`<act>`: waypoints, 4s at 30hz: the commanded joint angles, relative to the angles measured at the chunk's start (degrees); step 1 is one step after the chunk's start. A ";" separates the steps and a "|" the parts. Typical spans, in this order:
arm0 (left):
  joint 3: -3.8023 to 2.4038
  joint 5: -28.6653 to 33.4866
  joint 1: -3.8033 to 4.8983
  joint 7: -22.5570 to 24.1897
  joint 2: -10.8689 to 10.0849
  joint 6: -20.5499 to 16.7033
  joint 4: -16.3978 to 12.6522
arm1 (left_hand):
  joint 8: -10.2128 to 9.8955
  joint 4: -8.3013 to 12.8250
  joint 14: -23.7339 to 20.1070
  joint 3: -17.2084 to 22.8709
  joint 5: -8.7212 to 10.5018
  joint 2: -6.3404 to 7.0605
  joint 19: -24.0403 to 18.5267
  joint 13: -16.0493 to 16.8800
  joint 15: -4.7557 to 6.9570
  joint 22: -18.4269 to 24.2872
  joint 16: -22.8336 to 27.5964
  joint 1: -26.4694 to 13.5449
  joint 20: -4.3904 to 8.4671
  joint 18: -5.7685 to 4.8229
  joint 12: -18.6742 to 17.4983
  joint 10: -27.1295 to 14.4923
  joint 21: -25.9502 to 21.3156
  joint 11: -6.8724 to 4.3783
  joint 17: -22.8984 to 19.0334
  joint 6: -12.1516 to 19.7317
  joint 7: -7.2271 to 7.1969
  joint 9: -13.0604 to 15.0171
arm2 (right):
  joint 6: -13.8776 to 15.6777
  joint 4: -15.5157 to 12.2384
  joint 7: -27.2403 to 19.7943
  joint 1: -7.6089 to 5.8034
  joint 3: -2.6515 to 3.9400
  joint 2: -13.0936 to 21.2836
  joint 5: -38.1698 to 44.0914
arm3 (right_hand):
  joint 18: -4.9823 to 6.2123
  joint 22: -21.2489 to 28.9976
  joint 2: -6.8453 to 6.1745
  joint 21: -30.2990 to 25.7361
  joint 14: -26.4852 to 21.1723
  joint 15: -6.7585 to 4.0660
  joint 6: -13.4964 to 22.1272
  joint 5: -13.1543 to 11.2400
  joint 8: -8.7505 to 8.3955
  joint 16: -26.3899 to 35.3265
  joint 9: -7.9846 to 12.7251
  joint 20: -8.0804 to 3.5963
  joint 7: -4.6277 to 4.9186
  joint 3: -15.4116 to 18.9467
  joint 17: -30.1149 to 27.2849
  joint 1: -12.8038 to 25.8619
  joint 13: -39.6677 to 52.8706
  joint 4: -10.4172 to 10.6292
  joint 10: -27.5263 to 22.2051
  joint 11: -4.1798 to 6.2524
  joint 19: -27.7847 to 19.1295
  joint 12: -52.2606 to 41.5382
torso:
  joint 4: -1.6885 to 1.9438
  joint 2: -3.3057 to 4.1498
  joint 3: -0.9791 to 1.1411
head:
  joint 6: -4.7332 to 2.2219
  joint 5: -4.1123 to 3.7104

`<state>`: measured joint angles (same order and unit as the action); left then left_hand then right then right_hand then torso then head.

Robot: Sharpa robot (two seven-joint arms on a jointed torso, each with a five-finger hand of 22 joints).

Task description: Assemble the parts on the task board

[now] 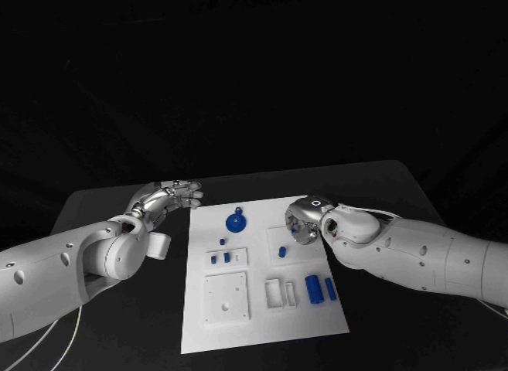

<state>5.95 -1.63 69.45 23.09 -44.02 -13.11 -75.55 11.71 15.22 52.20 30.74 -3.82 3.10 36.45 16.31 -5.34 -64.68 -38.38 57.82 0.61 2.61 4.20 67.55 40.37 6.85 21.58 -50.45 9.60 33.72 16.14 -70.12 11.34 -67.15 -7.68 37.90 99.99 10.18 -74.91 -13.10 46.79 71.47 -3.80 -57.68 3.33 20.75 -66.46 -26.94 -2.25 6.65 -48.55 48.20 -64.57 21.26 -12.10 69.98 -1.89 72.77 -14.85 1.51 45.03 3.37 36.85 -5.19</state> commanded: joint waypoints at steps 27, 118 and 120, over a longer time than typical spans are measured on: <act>-0.04 0.44 0.05 -0.16 0.33 0.17 0.45 | 0.45 0.17 0.66 -0.41 0.02 0.00 0.11 -0.13 0.06 -0.14 0.49 -0.56 -0.17 0.00 -0.21 -0.45 -0.33 0.10 0.31 0.16 0.05 -0.11 | -0.32 -1.29 2.52 1.31 -0.65 0.38 4.93 | 4.82 -1.26 2.08 2.19 0.73 -1.38 -3.29 0.28 1.06 -0.53 -0.74 -0.37 -1.16 -2.14 -0.26 0.47 2.38 -2.38 4.06 0.77 0.20 -0.17 | 0.06 -0.01 0.03 | 0.10 0.45; -0.07 2.38 0.09 -0.51 5.16 -1.08 6.34 | 0.75 0.01 1.70 -0.52 0.02 0.13 0.91 -0.31 0.40 -0.50 1.12 -0.62 0.13 0.13 -0.08 -0.52 -0.24 0.11 1.52 0.37 0.09 -0.37 | 3.62 -8.98 -0.85 8.86 -0.68 -8.71 3.32 | 4.82 -1.16 2.17 3.10 1.82 -1.71 -3.75 1.59 0.91 -0.17 -1.58 -1.16 -1.36 -2.94 -0.51 0.93 4.01 -2.51 4.94 1.08 1.39 0.56 | 0.46 -1.76 -0.96 | 5.24 14.18; -0.07 2.38 0.09 -0.51 5.16 -1.06 6.32 | 0.75 -0.01 1.70 -0.52 0.02 0.13 0.91 -0.32 0.40 -0.51 1.14 -0.64 0.13 0.12 -0.08 -0.53 -0.25 0.12 1.54 0.38 0.09 -0.38 | 3.46 -8.98 -0.81 8.94 -0.69 -8.75 3.32 | 4.82 -1.16 2.18 3.10 1.83 -1.71 -3.75 1.61 0.91 -0.17 -1.59 -1.17 -1.36 -2.94 -0.51 0.94 4.03 -2.52 4.95 1.08 1.39 0.57 | 0.50 -1.74 -0.98 | 5.38 14.28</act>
<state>5.94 0.41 69.48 22.28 -38.99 -14.40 -69.06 12.16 15.23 53.54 30.44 -3.82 3.32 37.09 16.09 -4.81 -65.13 -37.49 57.60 0.82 2.20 4.20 67.35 40.37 7.05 23.06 -50.45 9.60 33.43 20.51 -79.08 10.38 -58.26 -8.36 29.24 102.35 10.23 -74.90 -11.49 49.69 73.30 -5.00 -61.05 4.73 21.47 -66.74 -28.46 -3.09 5.30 -51.53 47.74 -63.80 25.23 -14.17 71.42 -1.13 74.00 -14.56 1.97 43.27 2.42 42.11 8.99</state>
